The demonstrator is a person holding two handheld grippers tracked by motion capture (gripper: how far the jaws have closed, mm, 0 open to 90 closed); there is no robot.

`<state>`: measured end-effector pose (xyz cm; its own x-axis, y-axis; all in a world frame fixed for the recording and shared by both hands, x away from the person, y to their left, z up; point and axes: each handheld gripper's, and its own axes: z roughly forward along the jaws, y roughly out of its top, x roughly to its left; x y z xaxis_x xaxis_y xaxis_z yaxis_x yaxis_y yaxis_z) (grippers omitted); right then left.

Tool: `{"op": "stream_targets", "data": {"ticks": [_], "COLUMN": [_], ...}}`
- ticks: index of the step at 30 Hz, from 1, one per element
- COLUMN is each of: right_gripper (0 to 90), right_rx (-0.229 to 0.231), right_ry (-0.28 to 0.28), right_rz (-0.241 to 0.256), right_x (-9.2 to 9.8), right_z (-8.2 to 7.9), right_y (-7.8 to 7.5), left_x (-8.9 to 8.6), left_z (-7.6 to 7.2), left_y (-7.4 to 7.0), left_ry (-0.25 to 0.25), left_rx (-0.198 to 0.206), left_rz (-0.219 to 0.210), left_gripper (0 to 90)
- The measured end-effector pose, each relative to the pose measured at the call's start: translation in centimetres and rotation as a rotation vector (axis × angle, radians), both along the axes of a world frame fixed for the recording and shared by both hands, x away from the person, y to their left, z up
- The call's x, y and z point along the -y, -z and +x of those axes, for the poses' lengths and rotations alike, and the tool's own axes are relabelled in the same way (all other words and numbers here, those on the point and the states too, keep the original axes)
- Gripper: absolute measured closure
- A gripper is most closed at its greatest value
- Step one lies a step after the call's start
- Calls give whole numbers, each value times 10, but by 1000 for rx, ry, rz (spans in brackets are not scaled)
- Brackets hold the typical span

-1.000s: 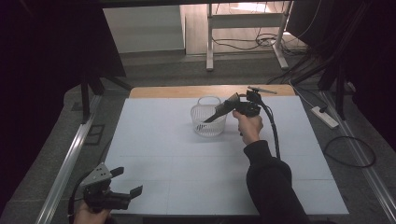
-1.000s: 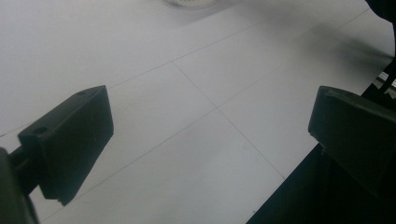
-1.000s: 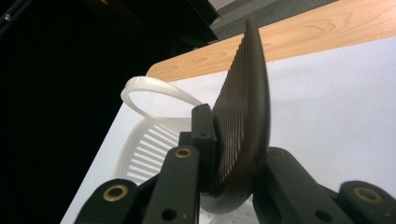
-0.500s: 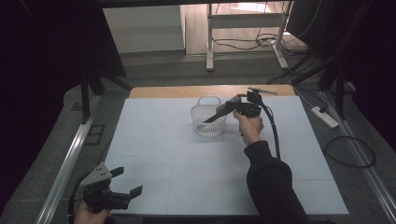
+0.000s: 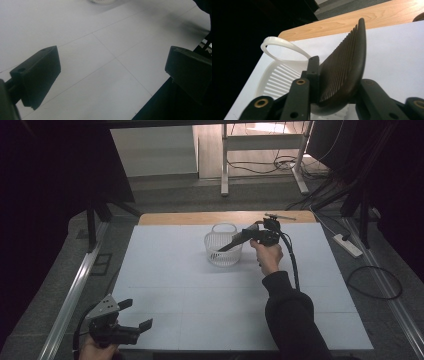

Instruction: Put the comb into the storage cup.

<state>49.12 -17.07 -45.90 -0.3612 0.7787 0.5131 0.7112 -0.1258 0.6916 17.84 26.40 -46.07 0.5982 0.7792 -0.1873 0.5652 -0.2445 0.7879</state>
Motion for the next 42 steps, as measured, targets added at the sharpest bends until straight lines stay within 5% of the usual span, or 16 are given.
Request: {"op": "stream_targets", "data": {"ticks": [11,27,42], "right_gripper": [563,347,195], "right_rx": [18,76,122], "right_ry": [-3,-33,-78], "right_rz": [-35,-181,-259], "right_x": [3,-1,-5], "right_z": [-1,-7,-14], "right_y": [-4,-14,-26], "left_x": [0,-1,-1], "left_z": [0,0,0], "left_y": [0,0,0], "left_ry": [0,-8,-15], "left_rx": [0,-3,1], "left_rz": [-1,-7,-9], "left_gripper": [13,5,0]}}
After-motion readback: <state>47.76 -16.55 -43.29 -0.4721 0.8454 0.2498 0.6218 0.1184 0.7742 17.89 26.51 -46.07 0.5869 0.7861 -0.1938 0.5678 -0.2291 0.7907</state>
